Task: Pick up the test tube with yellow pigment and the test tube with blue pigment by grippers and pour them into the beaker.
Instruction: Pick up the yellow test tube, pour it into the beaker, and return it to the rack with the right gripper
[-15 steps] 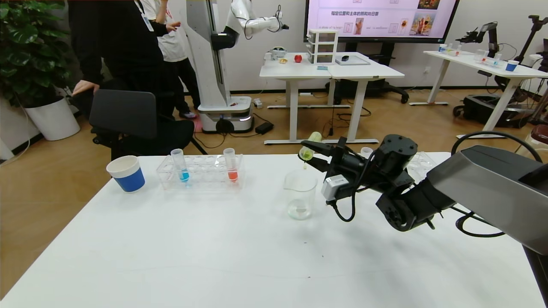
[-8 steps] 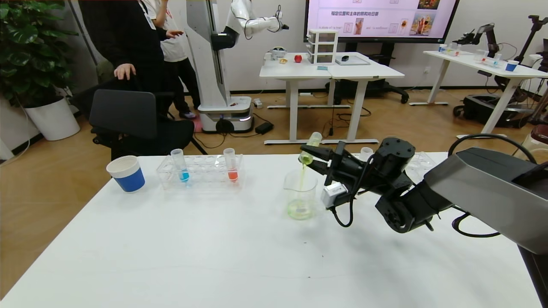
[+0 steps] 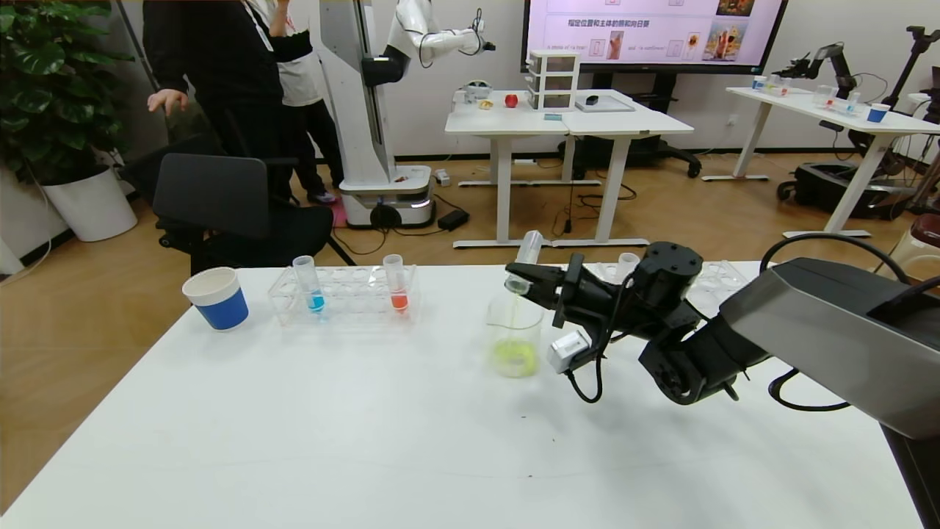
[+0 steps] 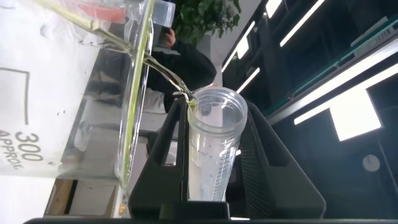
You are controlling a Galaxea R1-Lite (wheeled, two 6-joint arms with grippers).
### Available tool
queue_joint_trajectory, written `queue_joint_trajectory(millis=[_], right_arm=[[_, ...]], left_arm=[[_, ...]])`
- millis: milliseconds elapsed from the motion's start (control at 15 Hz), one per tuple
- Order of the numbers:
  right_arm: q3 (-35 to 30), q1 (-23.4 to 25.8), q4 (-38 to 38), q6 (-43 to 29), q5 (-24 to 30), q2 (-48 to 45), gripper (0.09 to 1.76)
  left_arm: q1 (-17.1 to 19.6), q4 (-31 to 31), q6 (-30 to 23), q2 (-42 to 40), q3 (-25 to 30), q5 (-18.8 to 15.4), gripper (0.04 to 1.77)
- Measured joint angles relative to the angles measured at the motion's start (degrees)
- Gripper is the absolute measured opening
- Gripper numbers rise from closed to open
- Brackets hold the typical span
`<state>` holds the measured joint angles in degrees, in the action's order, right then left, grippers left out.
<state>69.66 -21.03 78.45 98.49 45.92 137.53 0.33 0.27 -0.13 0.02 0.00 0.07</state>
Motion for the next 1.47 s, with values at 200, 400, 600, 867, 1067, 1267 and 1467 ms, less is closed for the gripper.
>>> queue_joint_trajectory(millis=[200, 400, 600, 867, 1067, 1267, 1467], right_arm=[[0.2, 0.0, -1.1, 3.5, 1.0, -0.2, 0.5], [0.5, 0.0, -1.5, 4.5, 1.3, -0.6, 0.5], [0.5, 0.1, -1.7, 4.3, 1.3, -0.8, 0.5], [0.6, 1.3, -4.4, -3.3, 0.6, -3.2, 0.5], [0.4, 2.0, -4.2, -17.9, -2.5, -7.0, 0.5], [0.1, 2.5, -3.3, -33.7, -10.0, -10.8, 0.5], [-0.9, 2.2, 0.0, -51.1, -19.6, -13.3, 0.5]], left_arm=[[0.0, 0.0, 0.0, 0.0, 0.0, 0.0, 1.75], [0.0, 0.0, 0.0, 0.0, 0.0, 0.0, 1.75], [0.0, 0.0, 0.0, 0.0, 0.0, 0.0, 1.75], [0.0, 0.0, 0.0, 0.0, 0.0, 0.0, 1.75], [0.0, 0.0, 0.0, 0.0, 0.0, 0.0, 1.75], [0.0, 0.0, 0.0, 0.0, 0.0, 0.0, 1.75], [0.0, 0.0, 0.0, 0.0, 0.0, 0.0, 1.75]])
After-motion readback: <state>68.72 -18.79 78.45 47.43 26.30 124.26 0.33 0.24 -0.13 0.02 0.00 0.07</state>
